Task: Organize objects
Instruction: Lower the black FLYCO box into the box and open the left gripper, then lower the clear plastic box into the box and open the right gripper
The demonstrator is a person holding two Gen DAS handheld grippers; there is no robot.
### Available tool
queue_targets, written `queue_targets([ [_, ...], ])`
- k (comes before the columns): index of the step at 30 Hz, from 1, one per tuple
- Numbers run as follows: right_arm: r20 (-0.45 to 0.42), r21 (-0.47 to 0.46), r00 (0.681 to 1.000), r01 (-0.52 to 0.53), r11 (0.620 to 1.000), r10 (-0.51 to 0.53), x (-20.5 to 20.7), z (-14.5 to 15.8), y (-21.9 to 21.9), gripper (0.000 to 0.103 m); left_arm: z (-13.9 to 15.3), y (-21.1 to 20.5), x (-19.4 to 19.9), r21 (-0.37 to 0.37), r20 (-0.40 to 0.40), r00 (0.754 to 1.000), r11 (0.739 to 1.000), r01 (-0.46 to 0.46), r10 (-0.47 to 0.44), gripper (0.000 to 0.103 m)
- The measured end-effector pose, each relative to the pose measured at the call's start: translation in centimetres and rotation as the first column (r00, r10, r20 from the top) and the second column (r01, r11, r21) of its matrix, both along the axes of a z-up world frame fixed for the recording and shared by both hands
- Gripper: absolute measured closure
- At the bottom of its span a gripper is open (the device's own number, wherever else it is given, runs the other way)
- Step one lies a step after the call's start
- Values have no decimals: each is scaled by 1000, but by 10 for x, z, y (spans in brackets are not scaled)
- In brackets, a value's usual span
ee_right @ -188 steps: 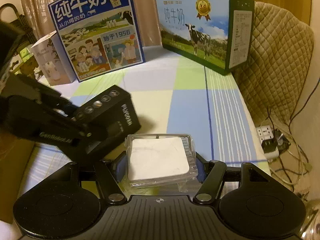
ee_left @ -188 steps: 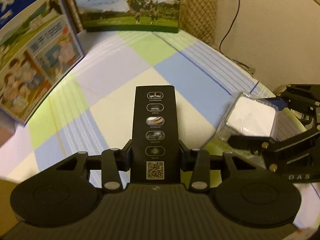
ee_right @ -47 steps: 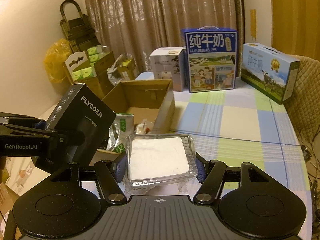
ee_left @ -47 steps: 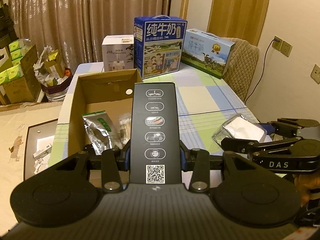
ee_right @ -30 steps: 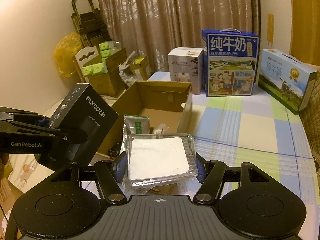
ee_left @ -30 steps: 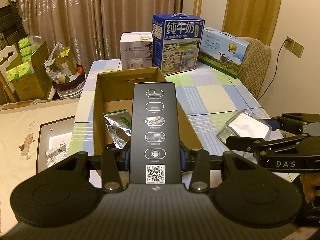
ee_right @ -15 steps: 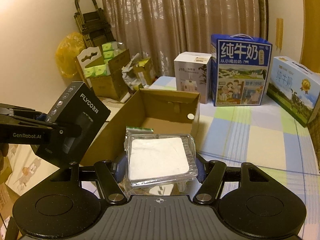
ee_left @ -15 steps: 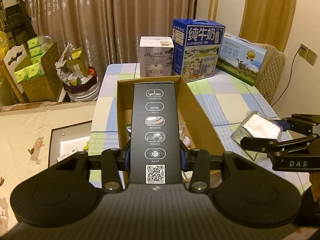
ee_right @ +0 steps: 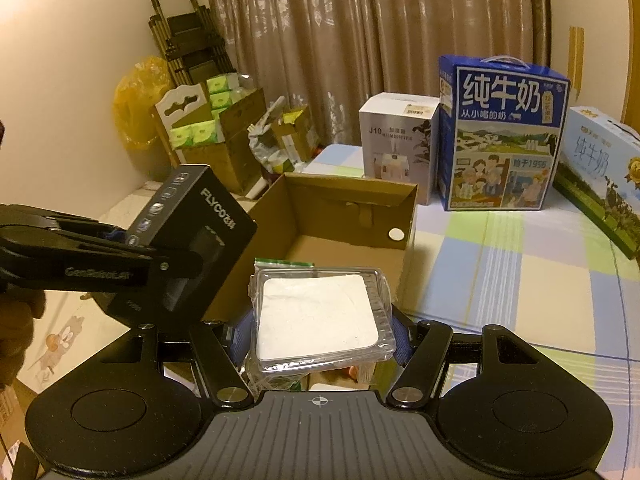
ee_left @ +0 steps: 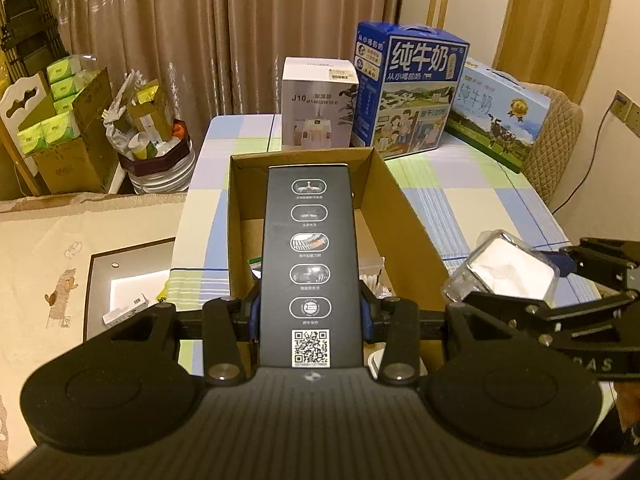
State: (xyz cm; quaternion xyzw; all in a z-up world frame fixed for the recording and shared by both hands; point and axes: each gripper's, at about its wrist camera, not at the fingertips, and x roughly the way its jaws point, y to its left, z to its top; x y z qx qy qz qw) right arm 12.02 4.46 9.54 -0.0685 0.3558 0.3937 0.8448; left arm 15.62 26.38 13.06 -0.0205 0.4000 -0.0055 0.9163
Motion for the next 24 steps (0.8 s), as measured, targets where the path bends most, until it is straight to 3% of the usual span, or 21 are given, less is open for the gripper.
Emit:
queue_targets([
  [4,-7,0,1000,4,1000,-4,2,-2,-1,41,-8,3,9,-12,-5,1000,1000,-28,28,49],
  [24,-12,9,1000,5,1000,-5,-2,2,-1,41,-7,7,-8,7,-6,999,999,-38,39,46],
])
